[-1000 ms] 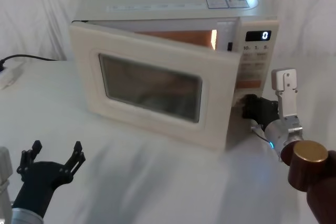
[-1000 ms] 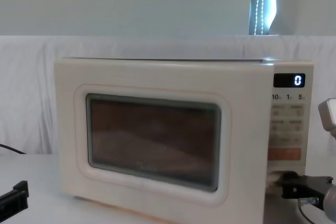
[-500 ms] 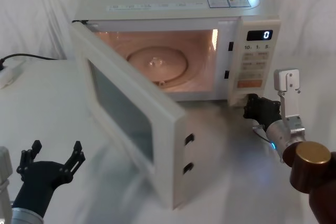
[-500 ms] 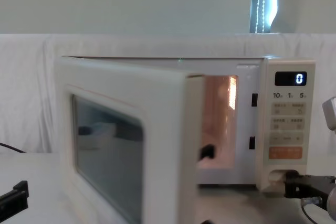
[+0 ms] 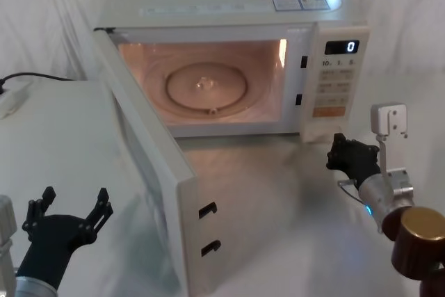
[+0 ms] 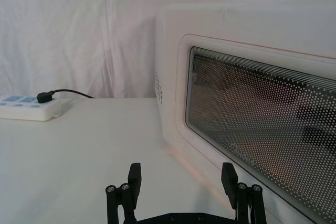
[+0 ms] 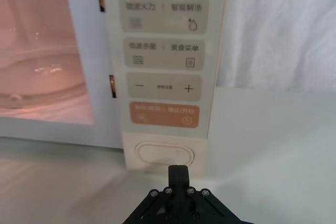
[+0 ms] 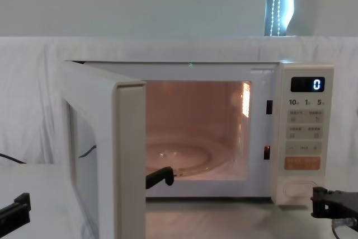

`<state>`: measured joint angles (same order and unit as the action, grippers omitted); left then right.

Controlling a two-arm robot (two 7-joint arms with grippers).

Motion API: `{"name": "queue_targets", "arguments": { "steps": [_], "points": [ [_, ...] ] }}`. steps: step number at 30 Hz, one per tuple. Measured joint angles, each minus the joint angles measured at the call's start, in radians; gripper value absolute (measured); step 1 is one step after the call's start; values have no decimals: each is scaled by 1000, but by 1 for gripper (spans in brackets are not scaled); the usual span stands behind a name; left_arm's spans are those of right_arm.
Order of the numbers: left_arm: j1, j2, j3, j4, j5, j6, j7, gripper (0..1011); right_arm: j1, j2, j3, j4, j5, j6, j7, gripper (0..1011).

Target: Press the button to open the microwave door with one hand; close the microwave door with the other hand.

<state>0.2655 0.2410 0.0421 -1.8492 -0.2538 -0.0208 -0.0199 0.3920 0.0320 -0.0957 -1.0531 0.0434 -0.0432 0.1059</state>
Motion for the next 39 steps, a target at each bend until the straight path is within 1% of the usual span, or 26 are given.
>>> {"name": "queue_targets", "arguments": {
  "steps": [3,6,7,8,10,11,15,19,26,39],
  "points": [
    [0,0,0,0,0,0,0,1001,-47,2,-1,-68,4,4,-1,0],
    [0,0,0,0,0,0,0,1001,-77,5,-1,-110,4,4,-5,0],
    [0,0,0,0,0,0,0,1001,-96,6,-1,-138,2,4,-8,0],
    [0,0,0,0,0,0,0,1001,-106,7,-1,-152,0,4,-10,0],
    [0,0,0,0,0,0,0,1001,-130,11,-8,-188,-9,2,-15,0],
    [0,0,0,0,0,0,0,1001,-147,15,-17,-215,-22,0,-19,0],
    [0,0,0,0,0,0,0,1001,-184,21,-36,-269,-56,-14,-31,0],
    [0,0,0,0,0,0,0,1001,-218,20,-41,-309,-68,-33,-40,0],
    [0,0,0,0,0,0,0,1001,-259,11,-31,-344,-68,-53,-47,0],
    [0,0,0,0,0,0,0,1001,-264,-5,-19,-338,-55,-86,-44,0]
  ]
}}
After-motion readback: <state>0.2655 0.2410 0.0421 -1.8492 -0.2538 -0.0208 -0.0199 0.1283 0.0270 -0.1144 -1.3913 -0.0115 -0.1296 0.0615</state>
